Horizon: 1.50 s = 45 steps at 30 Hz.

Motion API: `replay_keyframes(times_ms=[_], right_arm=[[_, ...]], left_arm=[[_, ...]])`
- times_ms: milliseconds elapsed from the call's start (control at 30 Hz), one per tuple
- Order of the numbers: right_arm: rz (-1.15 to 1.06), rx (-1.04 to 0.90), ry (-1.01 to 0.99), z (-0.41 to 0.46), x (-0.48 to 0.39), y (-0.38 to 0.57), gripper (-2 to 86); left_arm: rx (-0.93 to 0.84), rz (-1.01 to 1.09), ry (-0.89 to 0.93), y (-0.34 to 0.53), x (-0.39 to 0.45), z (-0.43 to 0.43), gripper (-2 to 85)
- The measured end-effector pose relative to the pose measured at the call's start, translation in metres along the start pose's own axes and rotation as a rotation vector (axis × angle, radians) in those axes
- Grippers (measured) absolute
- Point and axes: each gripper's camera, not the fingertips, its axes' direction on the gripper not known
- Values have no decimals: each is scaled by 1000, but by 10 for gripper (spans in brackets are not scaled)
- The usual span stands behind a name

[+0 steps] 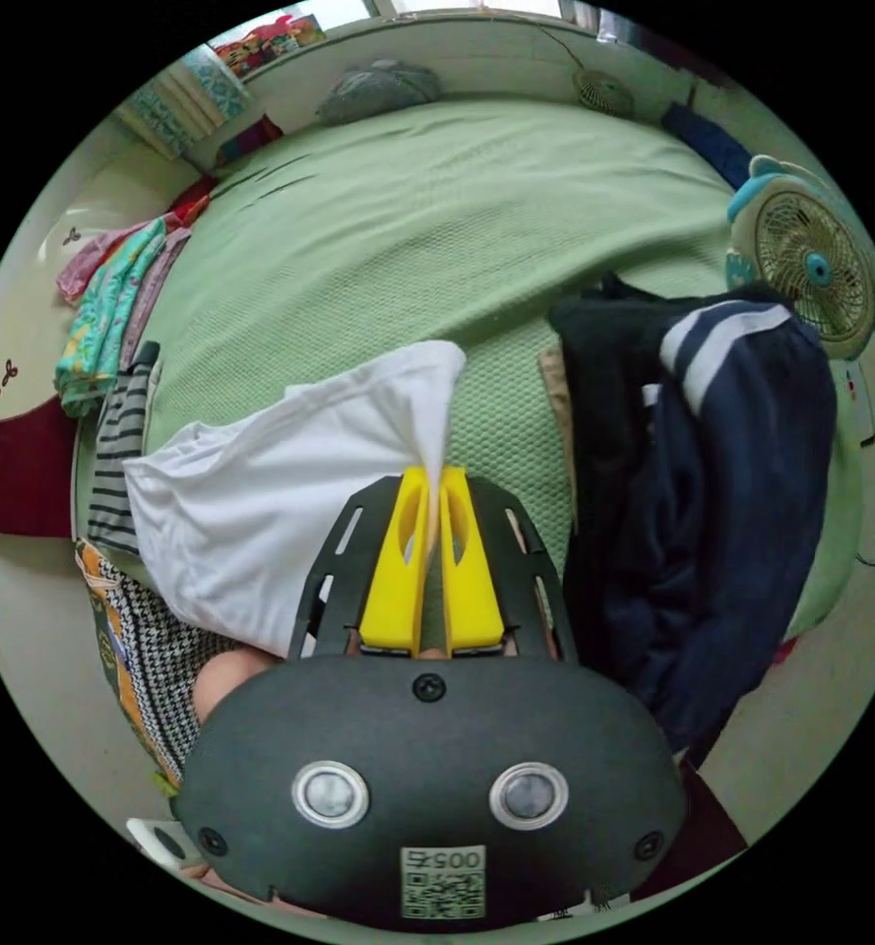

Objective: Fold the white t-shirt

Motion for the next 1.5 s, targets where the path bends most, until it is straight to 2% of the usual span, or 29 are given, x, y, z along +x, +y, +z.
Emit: replay_keyframes(times_ms=[300, 433, 800, 1033, 1200, 1400, 1500], right_arm=[[23, 53, 269, -50, 15, 5, -15], [39, 60, 277, -56, 8, 15, -16], [-171, 40, 424, -10, -141, 50, -16], [-293, 45, 368, 8, -248, 64, -15], [-394, 56, 241, 41, -322, 87, -7], [-417, -27, 168, 92, -345, 118, 89], [-423, 28, 66, 82, -323, 140, 107]], left_arm=[[89, 79, 73, -41, 32, -46, 9], [100, 83, 73, -36, 28, -58, 9], [47, -88, 29, 4, -59, -109, 7], [54, -206, -20, 38, -126, -158, 9], [64, -319, -47, 65, -166, -179, 10], [-83, -347, -109, 62, -219, -152, 10], [-123, -335, -84, 57, -240, -145, 9]])
